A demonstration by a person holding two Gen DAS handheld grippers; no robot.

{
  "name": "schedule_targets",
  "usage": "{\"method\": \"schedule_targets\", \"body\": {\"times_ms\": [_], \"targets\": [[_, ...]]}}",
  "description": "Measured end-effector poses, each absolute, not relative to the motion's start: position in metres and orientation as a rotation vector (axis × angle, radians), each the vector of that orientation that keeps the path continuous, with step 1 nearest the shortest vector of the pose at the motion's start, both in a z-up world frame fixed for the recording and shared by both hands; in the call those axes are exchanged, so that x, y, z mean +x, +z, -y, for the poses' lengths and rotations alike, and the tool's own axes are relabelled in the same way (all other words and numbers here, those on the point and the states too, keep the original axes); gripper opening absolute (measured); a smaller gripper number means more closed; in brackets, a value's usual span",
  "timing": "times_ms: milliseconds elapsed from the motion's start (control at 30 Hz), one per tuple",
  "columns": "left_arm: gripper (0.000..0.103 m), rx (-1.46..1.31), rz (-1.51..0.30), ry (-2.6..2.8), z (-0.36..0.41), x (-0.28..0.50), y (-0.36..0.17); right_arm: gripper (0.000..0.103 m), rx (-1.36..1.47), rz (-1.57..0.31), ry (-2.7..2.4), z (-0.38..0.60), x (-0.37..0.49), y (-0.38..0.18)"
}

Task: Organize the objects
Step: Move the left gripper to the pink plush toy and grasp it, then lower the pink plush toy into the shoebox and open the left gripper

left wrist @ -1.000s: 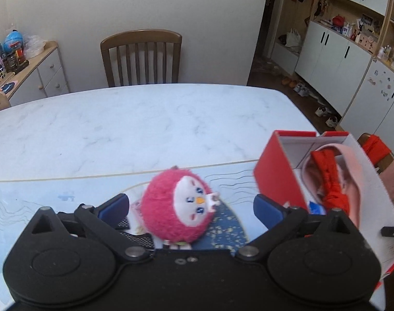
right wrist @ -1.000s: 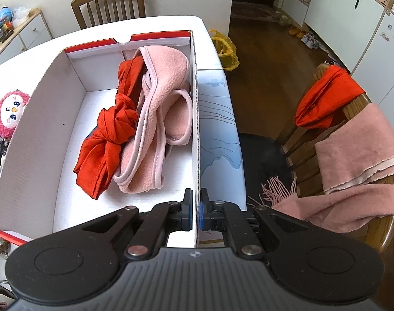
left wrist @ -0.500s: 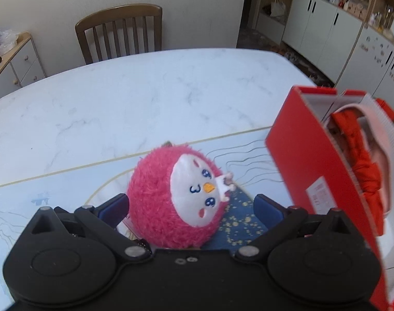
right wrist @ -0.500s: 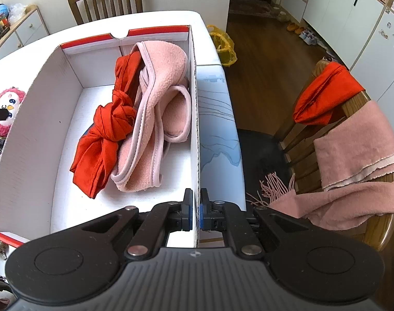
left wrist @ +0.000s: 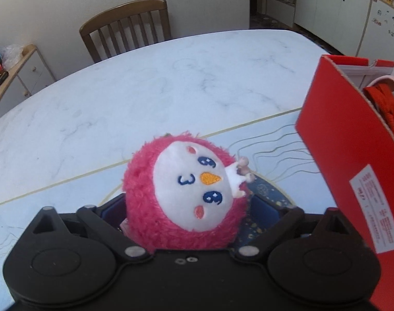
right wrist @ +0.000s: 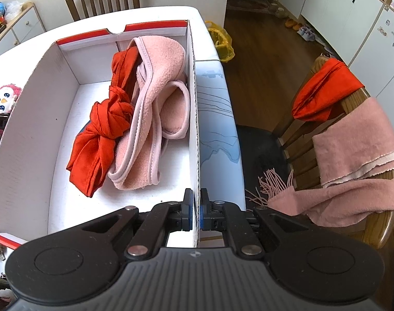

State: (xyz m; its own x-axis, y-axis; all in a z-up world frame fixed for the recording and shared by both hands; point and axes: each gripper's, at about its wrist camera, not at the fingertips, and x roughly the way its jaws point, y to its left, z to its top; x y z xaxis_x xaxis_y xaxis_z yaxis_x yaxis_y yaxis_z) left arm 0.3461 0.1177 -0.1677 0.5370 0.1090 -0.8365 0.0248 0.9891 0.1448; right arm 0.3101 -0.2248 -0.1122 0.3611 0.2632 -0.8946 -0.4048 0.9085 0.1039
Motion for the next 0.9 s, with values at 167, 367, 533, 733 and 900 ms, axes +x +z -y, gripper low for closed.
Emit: {"method": "schedule_targets", "body": {"times_ms": [167, 367, 533, 733, 900], "targets": [[0.089, 0.174, -1.001, 0.070, -0.118, 0.348, -0.169, 0.004, -0.144, -1.122, 0.433, 0.225, 0.310, -0.112], [0.081, 0.172, -0.987, 0.073, -0.115, 0.346, -0.167, 0.004, -0.144, -1.121, 0.435, 0.225, 0.310, -0.112], [0.077, 0.164, -0.979, 0.067, -0.114, 0.341, -0.162, 0.004, -0.144, -1.120, 0.437, 0.225, 0.310, -0.112], [0.077, 0.140, -0.938, 0.058, -0.109, 0.331, -0.143, 0.004, -0.143, -1.118, 0.441, 0.226, 0.310, -0.113], [0.077, 0.136, -0.921, 0.039, -0.096, 0.321, -0.120, 0.004, -0.143, -1.115, 0.446, 0.225, 0.311, -0.113]]}}
